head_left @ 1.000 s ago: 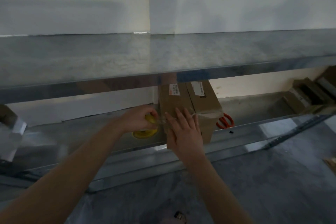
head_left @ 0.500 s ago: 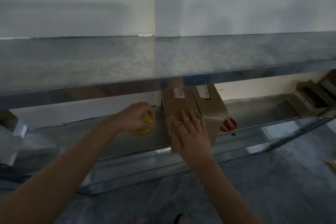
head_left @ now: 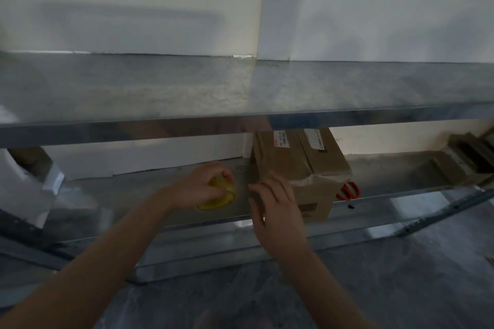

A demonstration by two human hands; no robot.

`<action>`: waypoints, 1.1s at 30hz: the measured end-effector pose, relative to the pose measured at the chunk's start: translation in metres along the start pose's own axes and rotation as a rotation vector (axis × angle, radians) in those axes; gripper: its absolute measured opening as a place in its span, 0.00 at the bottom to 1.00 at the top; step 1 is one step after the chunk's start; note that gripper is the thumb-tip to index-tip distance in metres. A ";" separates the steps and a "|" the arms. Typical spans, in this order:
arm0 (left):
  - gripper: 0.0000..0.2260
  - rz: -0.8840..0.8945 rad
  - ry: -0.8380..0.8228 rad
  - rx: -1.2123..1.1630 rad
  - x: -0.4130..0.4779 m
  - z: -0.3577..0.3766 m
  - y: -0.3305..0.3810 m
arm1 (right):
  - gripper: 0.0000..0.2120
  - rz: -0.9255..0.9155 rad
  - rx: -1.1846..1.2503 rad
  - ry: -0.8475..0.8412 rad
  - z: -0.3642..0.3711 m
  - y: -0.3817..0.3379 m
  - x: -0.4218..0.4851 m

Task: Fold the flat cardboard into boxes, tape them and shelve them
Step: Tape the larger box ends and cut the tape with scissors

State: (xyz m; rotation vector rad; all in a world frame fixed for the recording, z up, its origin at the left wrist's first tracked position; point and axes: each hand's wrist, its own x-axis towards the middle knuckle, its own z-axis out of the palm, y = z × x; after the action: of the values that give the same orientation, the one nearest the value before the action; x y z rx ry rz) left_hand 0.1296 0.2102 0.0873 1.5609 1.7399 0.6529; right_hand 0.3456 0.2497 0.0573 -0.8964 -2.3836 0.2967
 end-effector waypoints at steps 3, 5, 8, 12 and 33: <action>0.11 0.081 0.067 0.042 -0.016 -0.001 -0.006 | 0.12 0.239 0.248 -0.118 0.015 -0.030 0.007; 0.12 0.137 0.109 0.096 -0.027 0.000 -0.010 | 0.14 0.394 0.409 -0.242 0.026 -0.040 0.014; 0.13 0.200 0.163 0.161 -0.043 0.004 -0.018 | 0.12 0.516 0.561 -0.238 0.039 -0.050 0.018; 0.14 0.218 0.229 0.131 -0.057 0.007 -0.028 | 0.05 0.506 0.586 -0.152 0.054 -0.059 0.018; 0.27 -0.054 0.331 0.213 -0.033 0.017 -0.112 | 0.11 0.433 0.402 -0.149 0.115 -0.054 -0.011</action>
State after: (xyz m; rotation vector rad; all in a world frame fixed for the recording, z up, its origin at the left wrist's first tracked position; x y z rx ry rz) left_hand 0.0729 0.1601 -0.0037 1.6094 2.1500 0.7522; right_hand 0.2564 0.2011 -0.0194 -1.2131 -2.1180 1.0005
